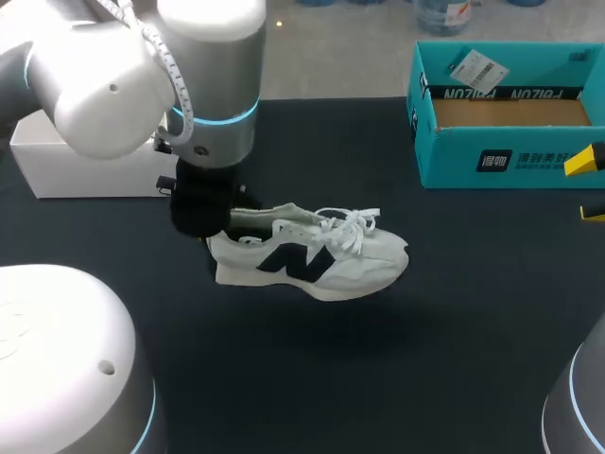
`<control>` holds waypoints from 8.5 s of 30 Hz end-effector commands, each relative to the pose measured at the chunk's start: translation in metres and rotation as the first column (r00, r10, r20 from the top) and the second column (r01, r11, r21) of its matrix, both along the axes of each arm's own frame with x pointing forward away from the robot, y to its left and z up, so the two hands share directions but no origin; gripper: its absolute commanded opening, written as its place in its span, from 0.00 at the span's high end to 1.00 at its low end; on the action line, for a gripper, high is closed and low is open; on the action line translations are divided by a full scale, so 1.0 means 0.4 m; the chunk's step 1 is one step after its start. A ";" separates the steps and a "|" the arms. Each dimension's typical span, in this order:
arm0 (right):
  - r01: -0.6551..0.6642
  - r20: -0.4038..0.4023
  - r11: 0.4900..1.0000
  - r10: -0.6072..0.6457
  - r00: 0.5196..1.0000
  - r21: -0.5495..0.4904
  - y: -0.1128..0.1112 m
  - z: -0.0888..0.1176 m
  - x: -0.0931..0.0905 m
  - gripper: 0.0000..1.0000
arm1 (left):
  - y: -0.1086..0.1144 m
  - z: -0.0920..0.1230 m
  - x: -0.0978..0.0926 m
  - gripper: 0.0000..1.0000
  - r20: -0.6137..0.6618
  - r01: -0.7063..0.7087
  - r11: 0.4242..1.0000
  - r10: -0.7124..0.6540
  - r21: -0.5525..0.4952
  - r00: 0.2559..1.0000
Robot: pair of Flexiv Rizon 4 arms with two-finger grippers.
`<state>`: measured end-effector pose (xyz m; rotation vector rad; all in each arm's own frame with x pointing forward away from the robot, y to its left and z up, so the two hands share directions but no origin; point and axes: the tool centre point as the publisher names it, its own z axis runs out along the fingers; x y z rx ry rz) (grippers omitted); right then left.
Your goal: Take the shoe out of the shoebox, open the shoe tongue, remove and reinsert the insole, then place the shoe into the shoebox
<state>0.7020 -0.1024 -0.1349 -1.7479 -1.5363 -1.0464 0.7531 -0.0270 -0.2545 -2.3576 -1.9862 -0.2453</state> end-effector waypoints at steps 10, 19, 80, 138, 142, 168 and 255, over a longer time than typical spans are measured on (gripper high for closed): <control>0.003 0.000 1.000 -0.003 1.000 -0.002 0.001 0.000 -0.004 0.00 | -0.019 -0.208 0.007 1.00 0.020 0.040 0.999 -0.040 -0.008 0.999; 0.003 0.000 1.000 -0.003 1.000 -0.002 0.001 0.000 -0.004 0.00 | -0.019 -0.274 0.017 1.00 0.085 0.037 0.999 -0.037 0.002 0.996; 0.003 0.000 1.000 -0.003 1.000 -0.002 0.001 0.000 -0.004 0.00 | 0.053 -0.091 0.022 0.00 -0.438 -0.612 0.735 0.466 -0.291 0.768; 0.003 0.000 1.000 -0.003 1.000 -0.002 0.001 0.000 -0.004 0.00 | 0.141 -0.130 0.001 0.00 -0.751 -0.915 -0.404 0.609 -0.016 -0.256; 0.003 0.000 1.000 -0.003 1.000 -0.002 0.001 0.000 -0.004 0.00 | 0.153 -0.138 0.012 0.00 -0.769 -0.910 -0.412 0.568 0.041 -0.291; 0.003 0.000 1.000 -0.003 1.000 -0.002 0.001 0.000 -0.004 0.00 | 0.160 -0.326 -0.006 0.00 -0.786 -0.903 -0.401 0.503 0.155 -0.358; 0.003 0.000 1.000 -0.003 1.000 -0.002 0.001 0.000 -0.004 0.00 | -0.058 -0.392 -0.048 0.00 -0.875 -0.973 -0.153 0.430 0.173 -0.223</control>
